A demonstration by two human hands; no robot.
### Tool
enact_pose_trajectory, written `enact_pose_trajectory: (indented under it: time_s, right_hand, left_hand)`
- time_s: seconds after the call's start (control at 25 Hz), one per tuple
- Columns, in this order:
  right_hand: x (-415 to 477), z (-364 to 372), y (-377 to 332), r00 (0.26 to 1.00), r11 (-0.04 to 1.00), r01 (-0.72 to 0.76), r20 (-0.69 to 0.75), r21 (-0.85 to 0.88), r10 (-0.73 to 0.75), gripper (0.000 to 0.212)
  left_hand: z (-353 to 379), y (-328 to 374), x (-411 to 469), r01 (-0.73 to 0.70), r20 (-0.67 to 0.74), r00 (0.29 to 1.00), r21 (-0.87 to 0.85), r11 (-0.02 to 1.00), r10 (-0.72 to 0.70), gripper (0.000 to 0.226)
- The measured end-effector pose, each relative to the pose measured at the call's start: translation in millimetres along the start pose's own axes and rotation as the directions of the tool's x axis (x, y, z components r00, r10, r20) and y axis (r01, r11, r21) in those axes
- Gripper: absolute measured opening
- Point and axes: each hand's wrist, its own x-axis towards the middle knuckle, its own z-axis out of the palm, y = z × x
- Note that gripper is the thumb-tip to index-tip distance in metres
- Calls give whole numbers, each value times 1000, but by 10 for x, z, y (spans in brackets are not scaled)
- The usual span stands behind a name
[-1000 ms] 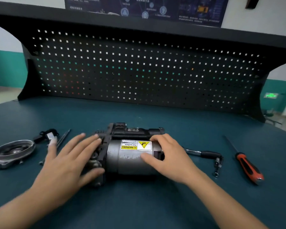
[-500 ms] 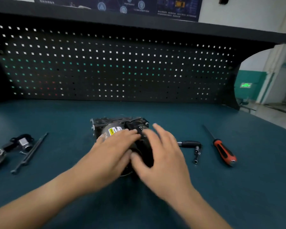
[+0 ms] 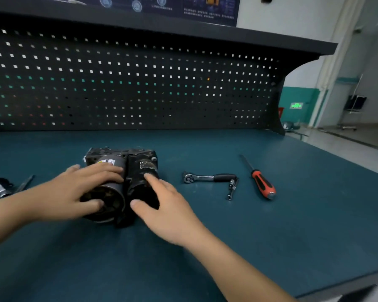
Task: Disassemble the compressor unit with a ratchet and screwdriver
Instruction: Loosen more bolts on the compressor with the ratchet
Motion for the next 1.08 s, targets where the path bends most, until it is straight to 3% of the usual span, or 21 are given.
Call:
enact_pose_trajectory:
  time_s: [0.08,0.12,0.2,0.28,0.36,0.48,0.56,0.68,0.76,0.84,0.88,0.92,0.96,1.0,1.04,1.08]
  right_hand:
    - [97,-189,93,999,989,-19,-23,150,22,44]
    - [165,-324,193,996,993,-38,-78,113,47,35]
    - [346,-610,468,967,968,-136,-240,-209,84,30]
    - [513,-841,776,943,850,-276,-296,-449,149,36]
    - [705,-948,994,954,759,-298,-192,-580,228,43]
    - [988,-979,1092,967,664,-147,35,-733,253,46]
    - [1107,-958,1061,981,572,-76,41,-817,190,39]
    - [1098,-991,903,1000,382,3,-6,-924,-22,34]
    - [1034,-1129,725,973,380,6,-83,-925,-217,32]
    - [921,-1237,481,863,668,40,-311,-743,-398,23]
    - [846,-1246,322,790,855,116,-476,-505,-388,15]
    - [787,-1247,159,725,959,252,-630,-134,-278,8]
    - [753,-1231,-5,718,873,388,-690,295,-86,10]
    - [728,-1170,-150,784,615,449,-616,648,77,16]
    - [700,-1066,-274,868,310,418,-476,854,142,20]
    - [665,-936,-387,925,98,338,-349,936,148,22]
  left_hand:
    - [32,-47,-32,7,-55,998,-67,998,-11,50]
    - [80,-25,-39,8,-106,994,-177,984,-27,52]
    - [193,53,-46,16,-217,971,-340,940,-95,54]
    - [283,112,-29,7,-321,937,-369,929,-135,40]
    - [312,136,-16,9,-365,918,-380,925,-159,35]
    - [333,139,-9,17,-396,900,-390,921,-184,41]
    - [339,146,-2,20,-412,891,-381,924,-189,42]
    - [326,167,-10,11,-415,891,-389,921,-186,35]
    - [310,187,-17,54,-383,900,-380,923,-210,37]
    - [267,241,-8,72,-493,845,-282,957,-209,43]
    - [232,292,20,51,-604,775,-236,970,-188,44]
    - [190,364,69,41,-709,677,-233,972,-199,41]
    - [140,455,141,54,-761,585,-308,950,-280,34]
    - [78,555,234,63,-739,529,-457,887,-418,24]
    - [10,662,349,76,-627,525,-639,766,-575,19]
    - [-33,775,458,88,-445,568,-803,589,-692,20]
